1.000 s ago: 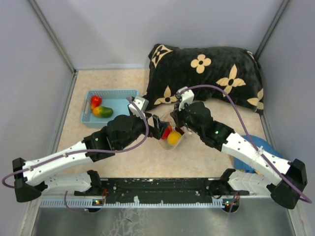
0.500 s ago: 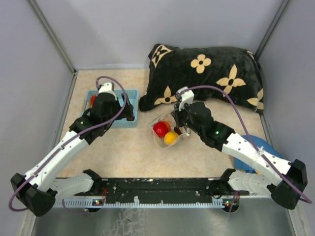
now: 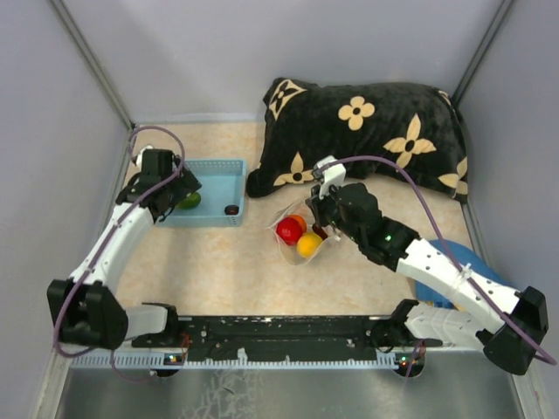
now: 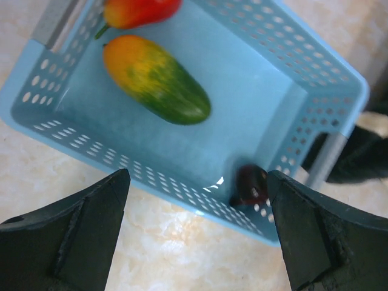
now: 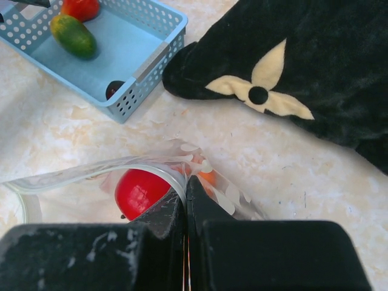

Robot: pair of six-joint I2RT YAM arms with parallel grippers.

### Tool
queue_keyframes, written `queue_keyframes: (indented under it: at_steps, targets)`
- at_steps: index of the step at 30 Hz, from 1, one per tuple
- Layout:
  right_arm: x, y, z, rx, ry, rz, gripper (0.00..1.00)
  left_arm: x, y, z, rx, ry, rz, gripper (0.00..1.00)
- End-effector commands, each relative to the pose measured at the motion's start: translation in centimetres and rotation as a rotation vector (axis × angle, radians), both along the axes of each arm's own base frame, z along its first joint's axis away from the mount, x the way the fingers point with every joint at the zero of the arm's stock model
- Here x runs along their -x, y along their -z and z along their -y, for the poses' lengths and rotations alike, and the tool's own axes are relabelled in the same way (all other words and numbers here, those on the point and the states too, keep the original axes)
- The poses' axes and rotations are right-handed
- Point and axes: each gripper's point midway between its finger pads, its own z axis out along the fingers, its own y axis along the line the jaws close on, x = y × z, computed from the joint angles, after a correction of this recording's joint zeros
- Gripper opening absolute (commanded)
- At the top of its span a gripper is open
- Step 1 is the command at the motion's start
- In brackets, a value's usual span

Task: Place the food in the zip-top bag and seal the zipper
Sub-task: Pick up the fake fruit from the bin.

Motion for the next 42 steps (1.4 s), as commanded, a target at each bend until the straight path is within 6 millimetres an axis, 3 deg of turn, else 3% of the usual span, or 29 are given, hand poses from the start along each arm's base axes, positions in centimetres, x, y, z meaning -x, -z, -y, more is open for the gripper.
queue_keyframes:
  at_steps: [1,5,11,15,18,27,35,42]
  targets:
    - [-0.3,-3.2,-0.1,-0.070,0.001,0.097,0.00,-1.6,2.3,-1.9,0.137,-0.147,-0.079,1.00]
    - [-0.2,-3.1,-0.1,-0.065,-0.007,0.098,0.00,-2.8,4.4,-3.7,0.179,-0.252,-0.149,1.00]
    - [-0.2,-2.6,0.1,-0.052,-0.006,0.102,0.00,-5.1,5.7,-5.3,0.181,-0.303,-0.149,1.00]
    - [-0.4,-2.3,0.1,-0.041,0.000,0.104,0.00,-6.2,8.1,-5.6,0.176,-0.314,-0.199,0.98]
    - [-0.4,-2.1,-0.1,-0.039,-0.006,0.102,0.00,-6.9,9.5,-5.8,0.171,-0.318,-0.229,0.90]
    - [-0.5,-1.8,-0.2,-0.032,-0.008,0.097,0.00,-7.2,13.2,-5.6,0.167,-0.306,-0.331,0.81]
    - [-0.6,-1.9,-0.2,-0.028,-0.005,0.097,0.00,-6.2,12.4,-4.7,0.193,-0.250,-0.313,0.54]
    - [-0.6,-2.2,0.0,-0.031,0.003,0.097,0.00,-4.6,10.1,-3.1,0.238,-0.156,-0.245,0.48]
